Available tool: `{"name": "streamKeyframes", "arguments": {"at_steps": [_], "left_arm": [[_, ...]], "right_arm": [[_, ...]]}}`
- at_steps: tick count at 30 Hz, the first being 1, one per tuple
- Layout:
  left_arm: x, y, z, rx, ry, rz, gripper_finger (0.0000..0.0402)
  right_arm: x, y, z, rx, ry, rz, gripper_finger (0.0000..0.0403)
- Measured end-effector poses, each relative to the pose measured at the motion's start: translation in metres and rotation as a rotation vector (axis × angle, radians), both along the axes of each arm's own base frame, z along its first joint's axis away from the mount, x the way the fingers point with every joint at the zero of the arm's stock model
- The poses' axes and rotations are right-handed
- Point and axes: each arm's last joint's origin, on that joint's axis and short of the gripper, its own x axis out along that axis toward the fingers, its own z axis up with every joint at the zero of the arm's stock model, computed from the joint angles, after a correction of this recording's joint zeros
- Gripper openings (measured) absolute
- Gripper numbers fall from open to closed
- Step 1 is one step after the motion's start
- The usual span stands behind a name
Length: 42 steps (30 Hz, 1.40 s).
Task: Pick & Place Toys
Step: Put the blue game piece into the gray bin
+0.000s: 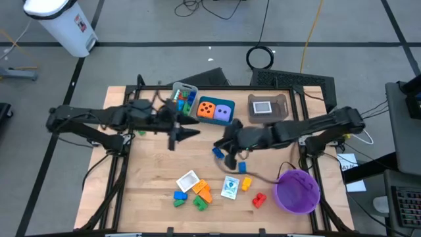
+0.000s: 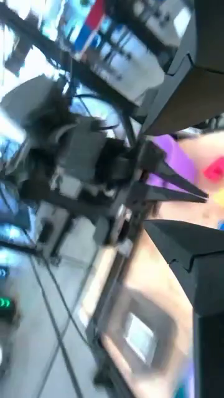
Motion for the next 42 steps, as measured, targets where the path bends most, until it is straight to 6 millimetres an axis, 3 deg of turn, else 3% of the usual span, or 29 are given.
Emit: {"name": "streamKeyframes", "arguments": {"at_steps": [5,11,18,24,29,38,42], "left_arm": [[-0.037,0.004,-0.018,-0.042,0.010,0.059,0.0241],[-0.068,0.007,-0.026,-0.077,-0.053,0.082,0.0241],[-0.079,0.007,-0.032,-0.038,-0.055,0.083,0.0241],[-0.078,0.007,-0.033,0.028,-0.048,0.072,0.0241],[-0.078,0.007,-0.034,0.073,-0.046,0.066,0.0241],[-0.078,0.013,-0.036,0.079,-0.025,0.060,0.0241],[-0.078,0.016,-0.037,0.075,-0.016,0.048,0.0241]], "right_arm": [[0.027,-0.007,-0.055,0.043,0.242,-0.094,0.0022],[0.044,-0.030,-0.106,0.176,0.480,-0.190,0.0111],[0.062,-0.054,-0.144,0.367,0.577,-0.202,0.0246],[0.076,-0.062,-0.166,0.428,0.563,-0.202,0.0318],[0.080,-0.062,-0.181,0.422,0.600,-0.213,0.0338],[0.076,-0.065,-0.190,0.350,0.622,-0.285,0.0327],[0.073,-0.064,-0.194,0.326,0.657,-0.235,0.0325]]}}
